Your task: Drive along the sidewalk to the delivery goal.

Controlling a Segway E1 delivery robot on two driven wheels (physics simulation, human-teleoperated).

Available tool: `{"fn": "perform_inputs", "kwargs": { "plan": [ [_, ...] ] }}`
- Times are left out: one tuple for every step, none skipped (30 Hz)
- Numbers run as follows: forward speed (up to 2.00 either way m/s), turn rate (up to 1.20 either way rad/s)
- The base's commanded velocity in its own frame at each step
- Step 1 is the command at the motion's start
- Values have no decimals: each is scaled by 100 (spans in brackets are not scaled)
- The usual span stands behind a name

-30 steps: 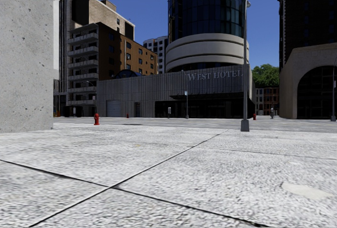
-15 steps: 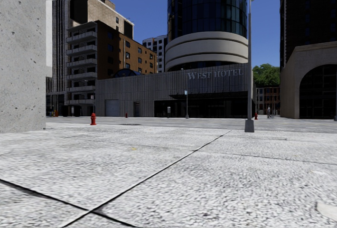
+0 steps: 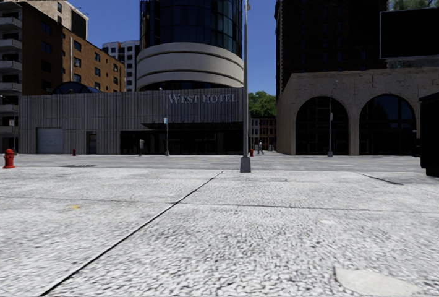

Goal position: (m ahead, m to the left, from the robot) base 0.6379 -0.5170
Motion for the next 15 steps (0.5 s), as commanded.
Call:
{"fn": "perform_inputs", "kwargs": {
  "plan": [
    [89, -120],
    [89, -120],
    [86, -120],
    [86, -120],
    [85, -120],
    [85, -120],
    [85, -120],
    [85, -120],
    [85, -120],
    [85, -120],
    [85, -120],
    [85, -120],
    [85, -120],
    [85, -120],
    [85, -117]
  ]
}}
